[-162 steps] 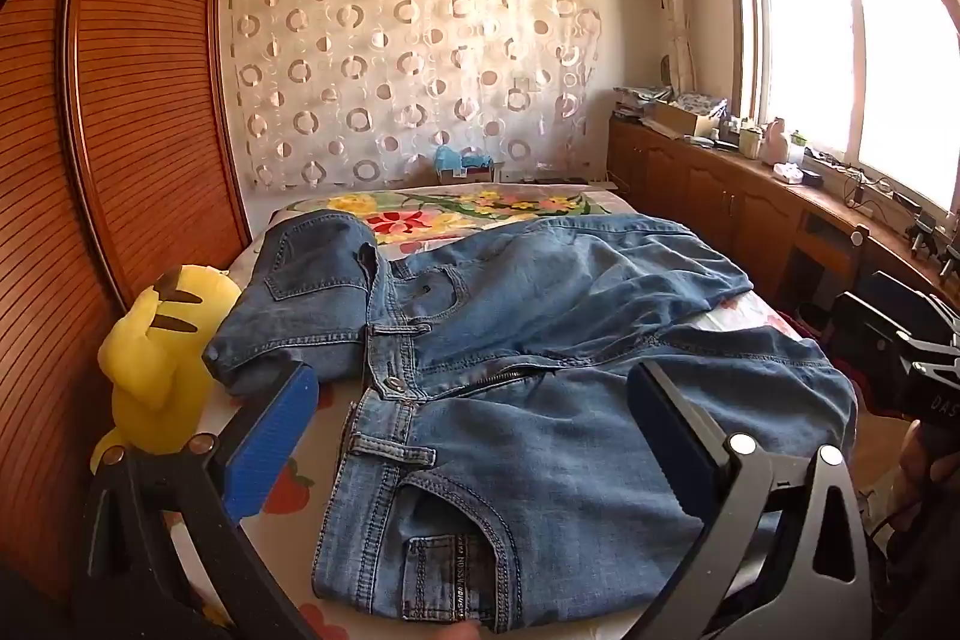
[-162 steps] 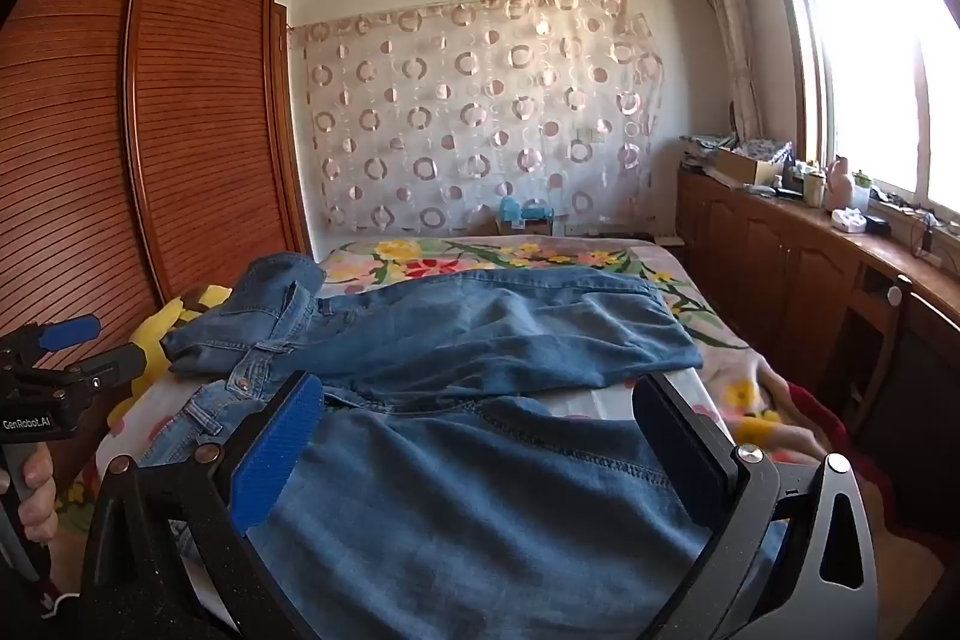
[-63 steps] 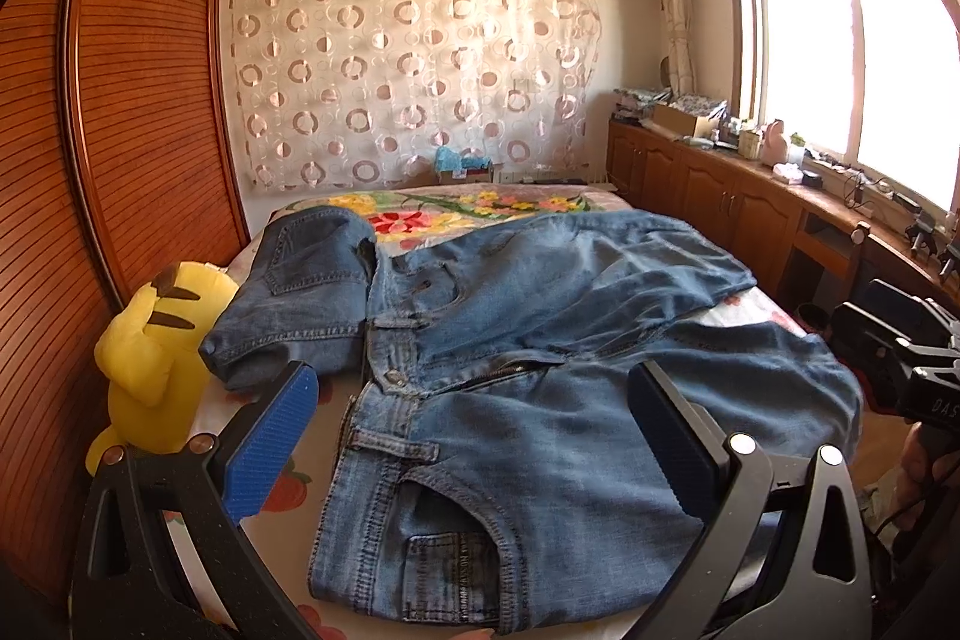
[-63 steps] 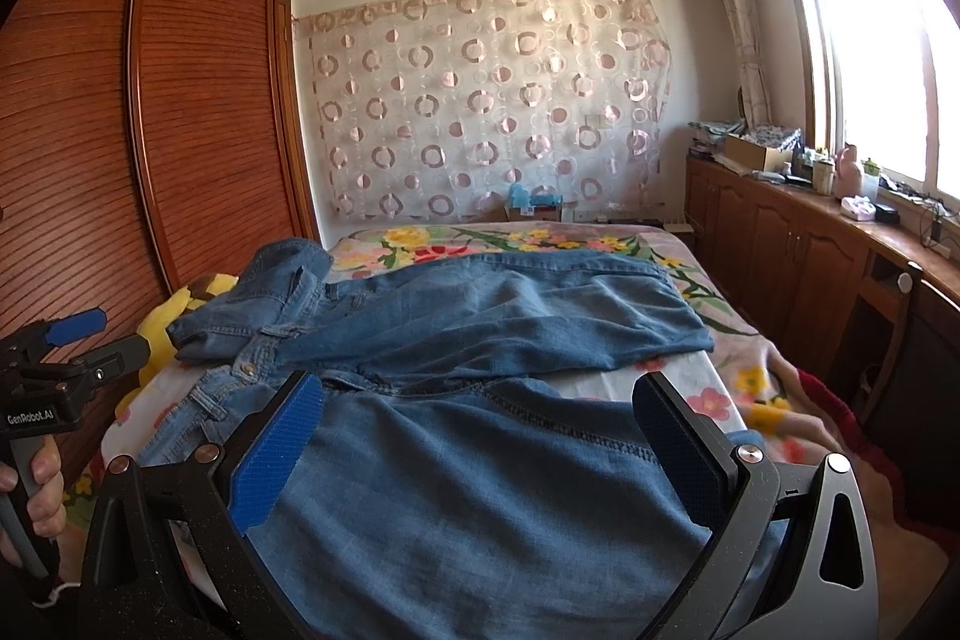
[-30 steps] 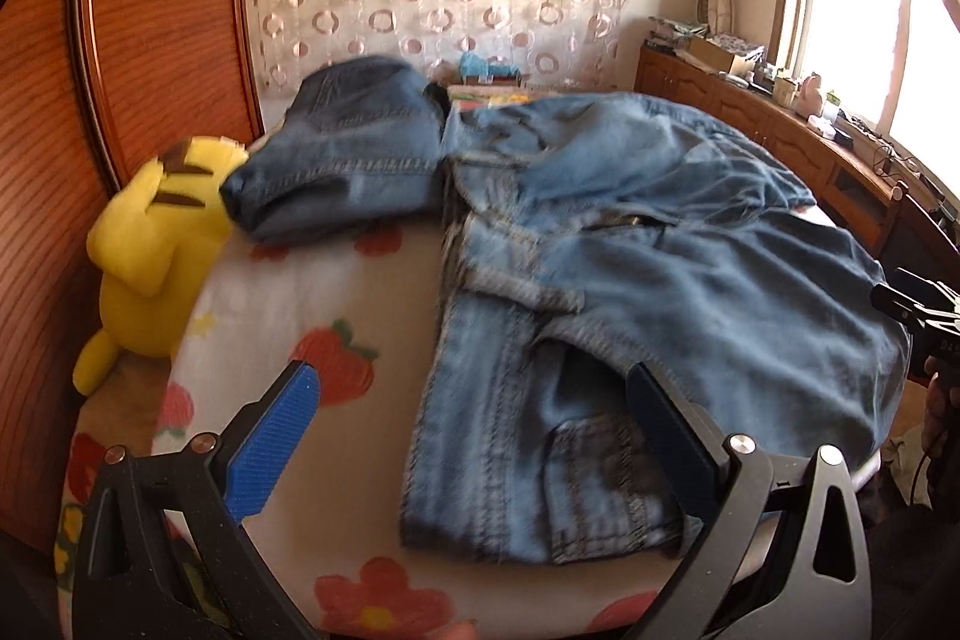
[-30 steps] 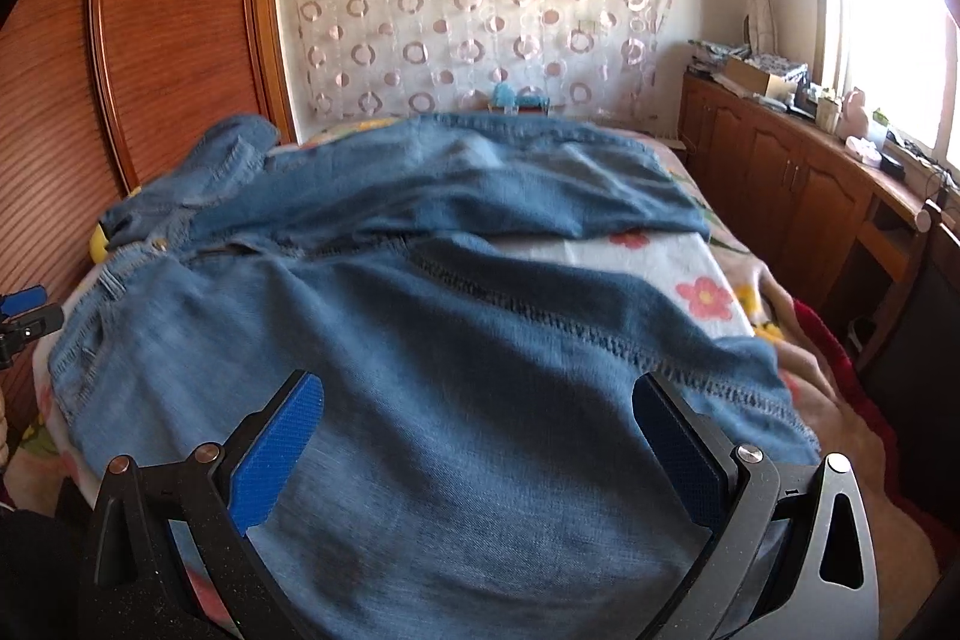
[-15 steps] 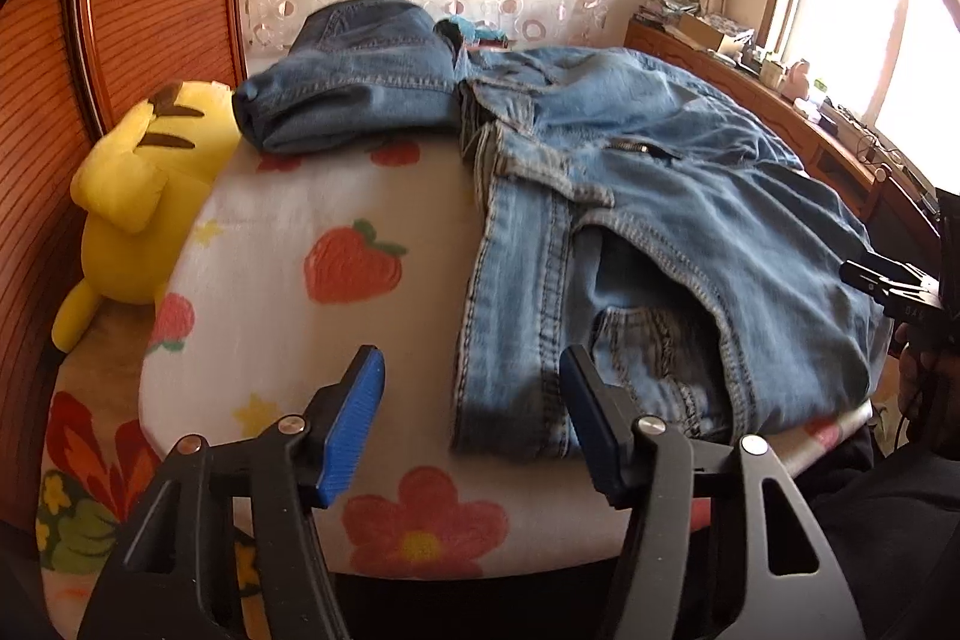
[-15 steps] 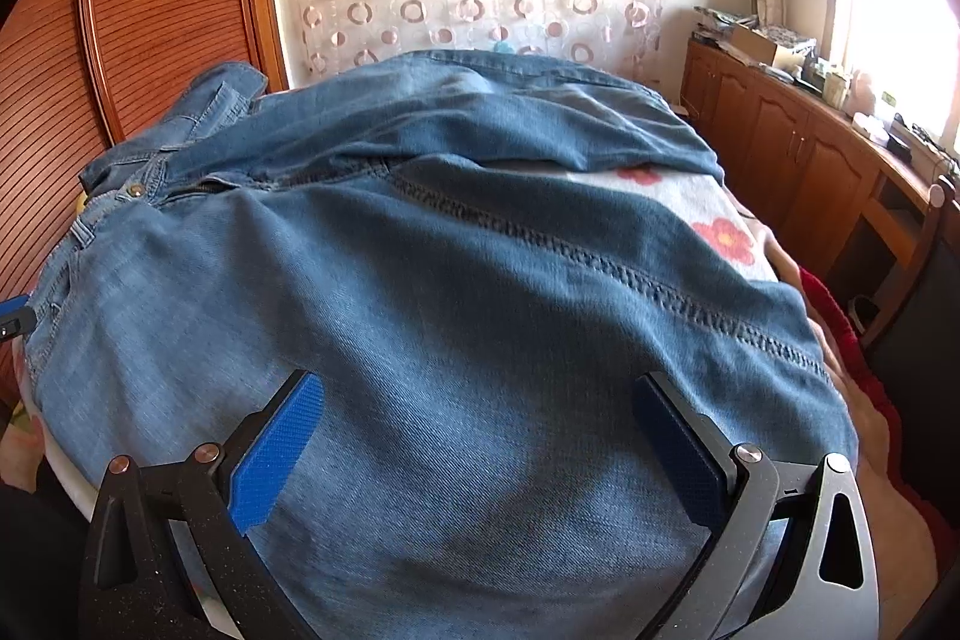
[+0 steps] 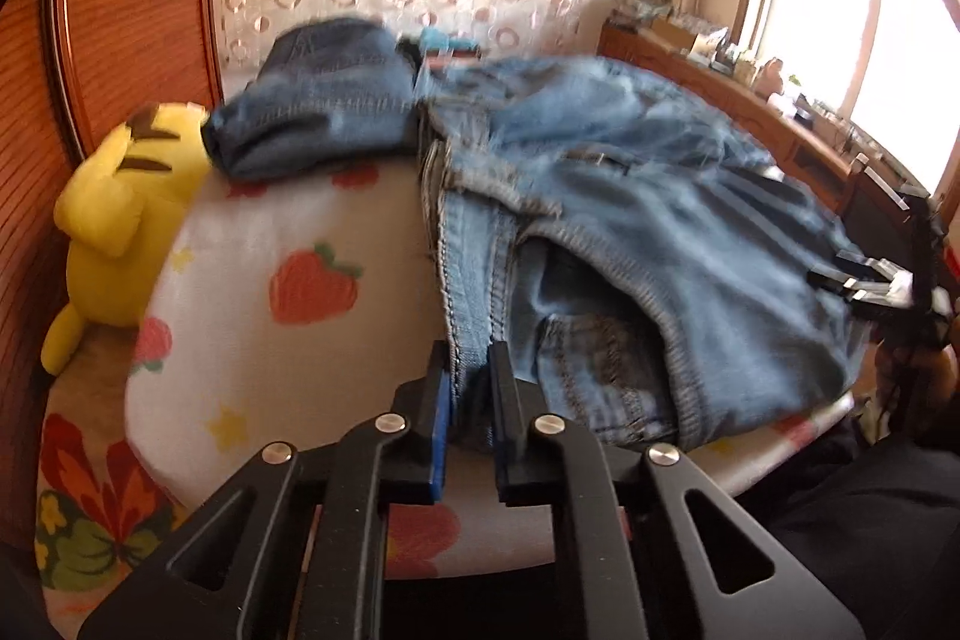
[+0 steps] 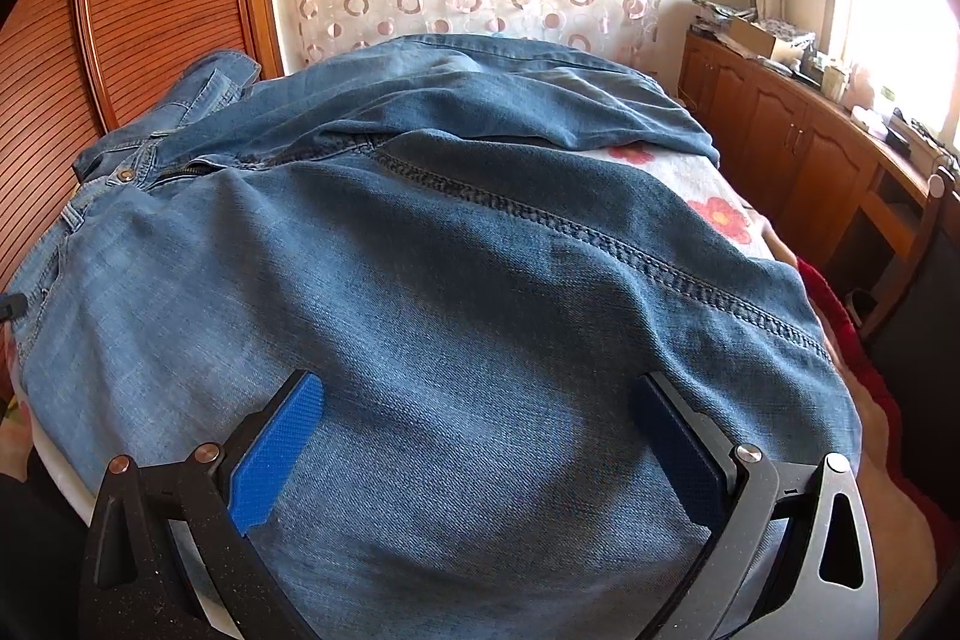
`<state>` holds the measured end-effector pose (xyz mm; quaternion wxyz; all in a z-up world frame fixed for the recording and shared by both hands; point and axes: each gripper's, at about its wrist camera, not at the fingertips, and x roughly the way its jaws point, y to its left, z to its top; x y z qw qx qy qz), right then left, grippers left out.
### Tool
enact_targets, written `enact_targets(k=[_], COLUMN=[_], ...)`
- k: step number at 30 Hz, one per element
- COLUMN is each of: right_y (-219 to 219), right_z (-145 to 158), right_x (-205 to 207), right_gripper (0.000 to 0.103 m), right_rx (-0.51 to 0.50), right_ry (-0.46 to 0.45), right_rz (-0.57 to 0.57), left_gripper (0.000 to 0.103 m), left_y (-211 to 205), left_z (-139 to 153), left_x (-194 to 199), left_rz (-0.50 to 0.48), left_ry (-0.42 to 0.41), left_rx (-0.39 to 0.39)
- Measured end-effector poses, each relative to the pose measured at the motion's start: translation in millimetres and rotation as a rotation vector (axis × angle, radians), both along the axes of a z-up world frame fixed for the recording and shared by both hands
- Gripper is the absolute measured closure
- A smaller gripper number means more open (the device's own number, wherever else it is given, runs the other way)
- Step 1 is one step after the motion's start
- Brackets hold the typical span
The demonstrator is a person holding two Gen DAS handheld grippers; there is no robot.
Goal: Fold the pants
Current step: 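Grasp the jeans with the left tool and lift the fabric up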
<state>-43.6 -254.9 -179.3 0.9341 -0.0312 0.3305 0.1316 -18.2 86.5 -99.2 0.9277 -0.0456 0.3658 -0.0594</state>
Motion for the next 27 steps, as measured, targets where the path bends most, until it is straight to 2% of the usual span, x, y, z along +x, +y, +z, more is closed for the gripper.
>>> enact_targets(k=[8, 12, 19, 22, 27], right_y=[12.2, 8.5, 3.3, 3.5, 5.1], right_z=[13.7, 23.6, 41.4, 47.7, 55.0], right_x=[27.6, 26.7, 17.7, 13.8, 4.2], right_gripper=[0.001, 0.001, 0.005, 0.012, 0.031], right_rx=[0.015, 0.039, 0.08, 0.11, 0.142], right_ry=[-0.009, -0.024, -0.052, -0.054, -0.069], right_rz=[-0.002, 0.001, 0.028, 0.059, 0.13], left_gripper=[0.096, 0.097, 0.097, 0.097, 0.097], left_y=[-24.7, -44.6, -70.6, -78.8, -88.4], left_z=[66.9, 92.7, 119.0, 125.7, 132.7], left_x=[10.3, 34.2, 83.9, 103.2, 129.5], left_rz=[-0.089, -0.141, -0.193, -0.197, -0.179], left_ry=[-0.158, -0.215, -0.258, -0.266, -0.271], left_rx=[0.006, 0.029, 0.069, 0.076, 0.078])
